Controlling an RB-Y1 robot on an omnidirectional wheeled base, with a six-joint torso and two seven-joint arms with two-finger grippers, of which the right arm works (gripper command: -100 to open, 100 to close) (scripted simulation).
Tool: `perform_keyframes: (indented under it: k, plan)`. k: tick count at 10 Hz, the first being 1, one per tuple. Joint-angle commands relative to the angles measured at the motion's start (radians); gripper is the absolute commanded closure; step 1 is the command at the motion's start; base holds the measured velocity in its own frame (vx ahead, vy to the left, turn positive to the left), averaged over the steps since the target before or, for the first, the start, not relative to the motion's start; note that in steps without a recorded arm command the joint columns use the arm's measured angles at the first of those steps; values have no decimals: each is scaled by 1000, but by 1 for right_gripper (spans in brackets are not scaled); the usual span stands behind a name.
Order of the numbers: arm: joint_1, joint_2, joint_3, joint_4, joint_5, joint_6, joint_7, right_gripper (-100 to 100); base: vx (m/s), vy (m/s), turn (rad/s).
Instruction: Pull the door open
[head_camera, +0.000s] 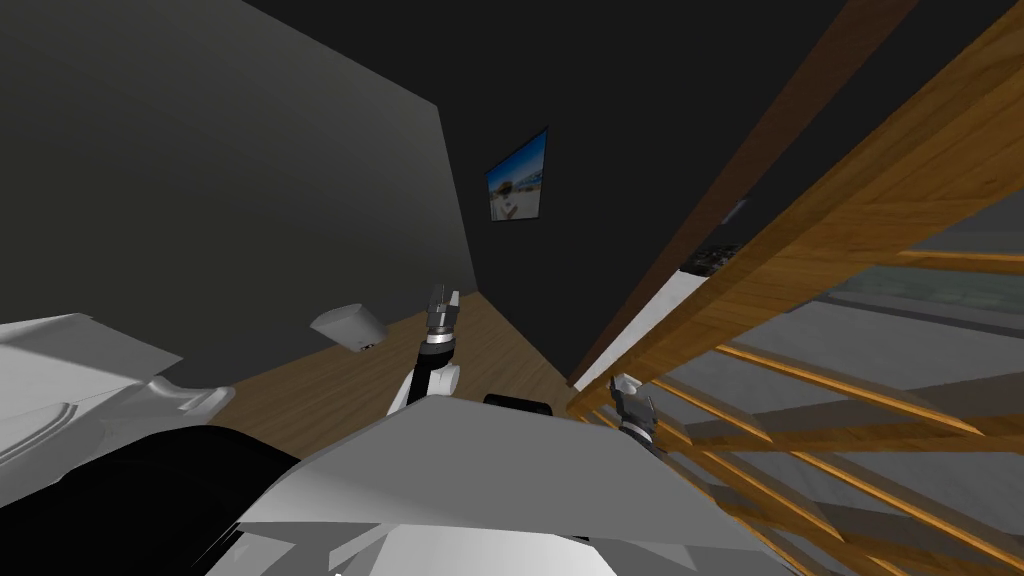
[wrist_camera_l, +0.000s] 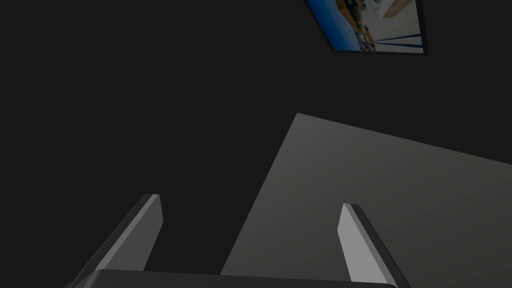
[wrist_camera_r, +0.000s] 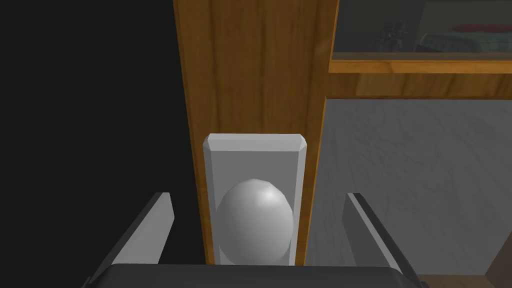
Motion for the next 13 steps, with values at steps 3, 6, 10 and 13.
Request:
perform_keyframes:
  k: [3, 6, 10, 13]
  plan:
    - [0, 0, 0, 0, 0, 0, 0, 100, 7, -1, -3]
    - [0, 0, 0, 0, 0, 0, 0, 100, -7, 2, 3]
    - [9, -19, 43, -12, 28, -10, -31, 100, -152, -21, 61]
    - [20, -43, 93, -27, 62, -22, -66, 100, -211, 18, 73]
